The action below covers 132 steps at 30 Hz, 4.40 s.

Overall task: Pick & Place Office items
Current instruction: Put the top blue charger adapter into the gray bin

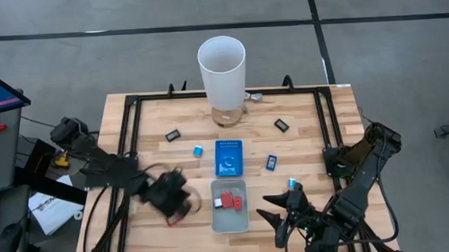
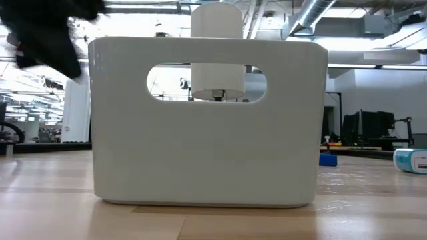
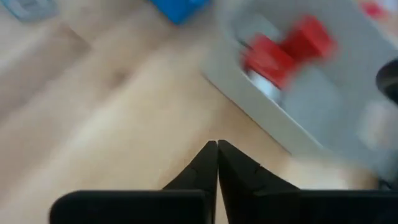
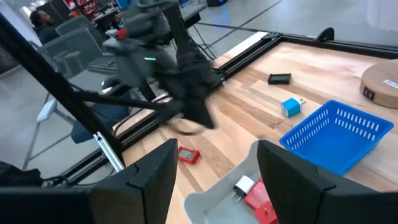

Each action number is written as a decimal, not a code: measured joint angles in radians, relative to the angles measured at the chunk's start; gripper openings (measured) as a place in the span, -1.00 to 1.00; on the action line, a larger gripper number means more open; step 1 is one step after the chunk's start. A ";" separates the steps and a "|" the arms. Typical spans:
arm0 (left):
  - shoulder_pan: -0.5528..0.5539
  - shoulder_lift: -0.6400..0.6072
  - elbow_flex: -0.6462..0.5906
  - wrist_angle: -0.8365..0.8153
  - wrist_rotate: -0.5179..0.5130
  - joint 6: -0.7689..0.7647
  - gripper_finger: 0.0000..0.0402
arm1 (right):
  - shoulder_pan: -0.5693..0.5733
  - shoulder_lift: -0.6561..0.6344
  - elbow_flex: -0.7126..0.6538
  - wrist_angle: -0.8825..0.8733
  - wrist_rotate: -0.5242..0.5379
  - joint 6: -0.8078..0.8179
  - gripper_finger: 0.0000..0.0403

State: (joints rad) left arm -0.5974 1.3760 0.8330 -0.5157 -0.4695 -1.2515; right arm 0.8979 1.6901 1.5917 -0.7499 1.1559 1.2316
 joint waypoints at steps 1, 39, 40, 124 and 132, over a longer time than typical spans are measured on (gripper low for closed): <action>0.055 0.010 0.000 0.004 0.019 0.034 -0.90 | -0.003 0.000 0.000 0.008 0.000 0.000 0.06; 0.628 0.262 0.001 0.084 0.031 0.277 0.44 | 0.005 0.000 0.000 0.048 0.005 0.000 0.06; 0.632 0.268 0.001 0.089 0.029 0.276 0.43 | 0.005 0.000 0.000 0.048 0.005 0.000 0.06; 0.249 0.284 0.187 0.361 0.293 0.720 -0.28 | -0.003 0.000 0.000 0.174 0.028 -0.080 0.06; 0.258 0.284 0.187 0.387 0.322 0.732 -0.19 | -0.003 0.000 0.000 0.174 0.028 -0.072 0.06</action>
State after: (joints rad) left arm -0.3390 1.6604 1.0195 -0.1283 -0.1474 -0.5198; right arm 0.8944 1.6897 1.5921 -0.5758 1.1835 1.1599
